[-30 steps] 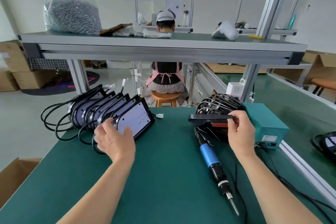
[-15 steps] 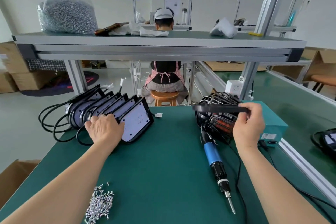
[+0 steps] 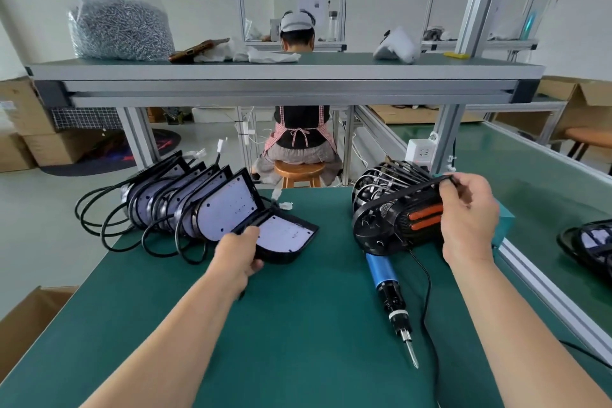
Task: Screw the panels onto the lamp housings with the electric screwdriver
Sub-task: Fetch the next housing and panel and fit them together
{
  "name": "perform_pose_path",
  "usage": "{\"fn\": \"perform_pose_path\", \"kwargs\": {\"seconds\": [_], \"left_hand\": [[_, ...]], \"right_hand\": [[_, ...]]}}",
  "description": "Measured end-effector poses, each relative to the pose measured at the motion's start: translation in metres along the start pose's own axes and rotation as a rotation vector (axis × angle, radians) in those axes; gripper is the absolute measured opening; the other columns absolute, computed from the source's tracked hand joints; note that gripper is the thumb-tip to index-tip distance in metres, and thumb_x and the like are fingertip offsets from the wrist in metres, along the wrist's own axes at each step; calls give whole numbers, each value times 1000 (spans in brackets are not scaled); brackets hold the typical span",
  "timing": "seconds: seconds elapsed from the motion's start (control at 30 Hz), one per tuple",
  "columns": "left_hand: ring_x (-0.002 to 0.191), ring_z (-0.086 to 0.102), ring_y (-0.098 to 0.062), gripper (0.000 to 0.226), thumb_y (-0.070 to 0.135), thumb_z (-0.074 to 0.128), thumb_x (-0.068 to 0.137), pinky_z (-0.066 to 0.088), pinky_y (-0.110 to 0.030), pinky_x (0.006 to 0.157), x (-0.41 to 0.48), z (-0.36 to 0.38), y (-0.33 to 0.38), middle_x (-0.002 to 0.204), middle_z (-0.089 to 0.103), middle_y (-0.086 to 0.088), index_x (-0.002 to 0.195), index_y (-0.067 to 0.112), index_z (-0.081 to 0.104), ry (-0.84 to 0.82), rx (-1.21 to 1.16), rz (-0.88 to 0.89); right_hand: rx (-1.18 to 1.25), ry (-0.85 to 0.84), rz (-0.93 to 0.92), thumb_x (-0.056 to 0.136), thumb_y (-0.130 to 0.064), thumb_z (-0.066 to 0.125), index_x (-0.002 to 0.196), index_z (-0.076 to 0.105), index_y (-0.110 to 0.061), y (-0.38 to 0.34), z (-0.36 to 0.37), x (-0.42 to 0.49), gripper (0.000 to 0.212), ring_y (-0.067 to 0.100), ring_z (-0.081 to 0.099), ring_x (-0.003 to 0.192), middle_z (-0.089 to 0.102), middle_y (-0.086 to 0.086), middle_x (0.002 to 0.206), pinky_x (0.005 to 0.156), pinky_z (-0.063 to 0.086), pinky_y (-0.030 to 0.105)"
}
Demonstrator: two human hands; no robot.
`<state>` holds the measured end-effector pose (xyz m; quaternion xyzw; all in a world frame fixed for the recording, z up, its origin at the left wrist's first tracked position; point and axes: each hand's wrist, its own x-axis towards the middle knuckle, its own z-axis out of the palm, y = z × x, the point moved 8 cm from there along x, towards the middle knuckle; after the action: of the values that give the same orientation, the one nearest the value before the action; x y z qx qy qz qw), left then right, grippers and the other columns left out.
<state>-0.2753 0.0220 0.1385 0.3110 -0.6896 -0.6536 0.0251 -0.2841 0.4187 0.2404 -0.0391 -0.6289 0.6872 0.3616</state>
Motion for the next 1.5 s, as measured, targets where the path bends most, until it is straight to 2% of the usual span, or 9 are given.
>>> {"fn": "perform_pose_path", "kwargs": {"seconds": [0.1, 0.2, 0.3, 0.43, 0.53, 0.9, 1.07, 1.3, 1.5], "left_hand": [[49, 50, -17, 22, 29, 55, 96, 43, -28, 58, -30, 23, -24, 92, 49, -6, 103, 8, 54, -62, -33, 0], [42, 50, -14, 17, 27, 53, 95, 40, -29, 60, -67, 41, -47, 82, 45, -2, 97, 11, 50, -121, 16, 72], [39, 55, -14, 16, 24, 49, 97, 44, -34, 62, -95, 49, -64, 86, 51, -3, 95, 8, 47, -160, 83, 169], [51, 69, -14, 43, 37, 41, 104, 44, -17, 54, -118, 53, -79, 106, 53, 10, 142, 17, 37, -182, 206, 256], [55, 71, -11, 58, 39, 35, 106, 40, -7, 52, -130, 55, -84, 106, 50, 19, 159, 27, 13, -213, 226, 280], [60, 73, -22, 48, 29, 33, 108, 54, -37, 83, -131, 50, -94, 117, 58, 14, 155, 34, 26, -259, 43, 253], [68, 73, -22, 54, 26, 43, 106, 56, -54, 88, -132, 52, -93, 121, 61, 8, 157, 30, 22, -326, -6, 275], [70, 75, -25, 59, 27, 43, 105, 56, -46, 90, -134, 51, -89, 126, 60, 12, 157, 32, 16, -337, 61, 262], [67, 75, -19, 57, 28, 41, 106, 57, -37, 86, -135, 51, -87, 117, 62, 15, 157, 31, 17, -296, 106, 275]], "right_hand": [[-133, -82, -68, 93, -16, 64, 86, 69, -39, -15, 11, -4, 24, 7, 71, 76, 74, -12, 85, 69, 59, 31], [-241, -237, -153, 93, -14, 68, 85, 70, -36, -29, 31, -13, 22, 0, 68, 74, 73, -16, 82, 65, 52, 14], [-370, -358, -204, 92, -14, 69, 86, 72, -35, -38, 51, -23, 22, 0, 68, 78, 73, -18, 81, 73, 52, 19], [-437, -478, -155, 90, -12, 70, 84, 74, -33, -29, 73, -37, 22, -6, 67, 77, 73, -22, 81, 71, 48, 9], [-476, -542, -109, 89, -8, 69, 90, 78, -19, -16, 89, -48, 15, 5, 70, 80, 76, -11, 84, 77, 56, 25], [-724, -854, -94, 98, -18, 61, 107, 79, -18, 37, 141, -84, 20, -1, 67, 82, 76, -7, 102, 70, 43, 8], [-636, -773, -58, 99, -15, 61, 107, 80, -16, 52, 138, -100, 21, 17, 64, 108, 71, 3, 113, 89, 40, 19], [-668, -791, -79, 103, -7, 49, 135, 63, -5, 62, 142, -136, 34, 20, 49, 134, 56, 7, 142, 109, 26, 16], [-725, -660, -59, 108, -23, 43, 142, 56, -13, 52, 101, -155, 38, 23, 30, 150, 56, 0, 146, 123, 19, 40]]}}
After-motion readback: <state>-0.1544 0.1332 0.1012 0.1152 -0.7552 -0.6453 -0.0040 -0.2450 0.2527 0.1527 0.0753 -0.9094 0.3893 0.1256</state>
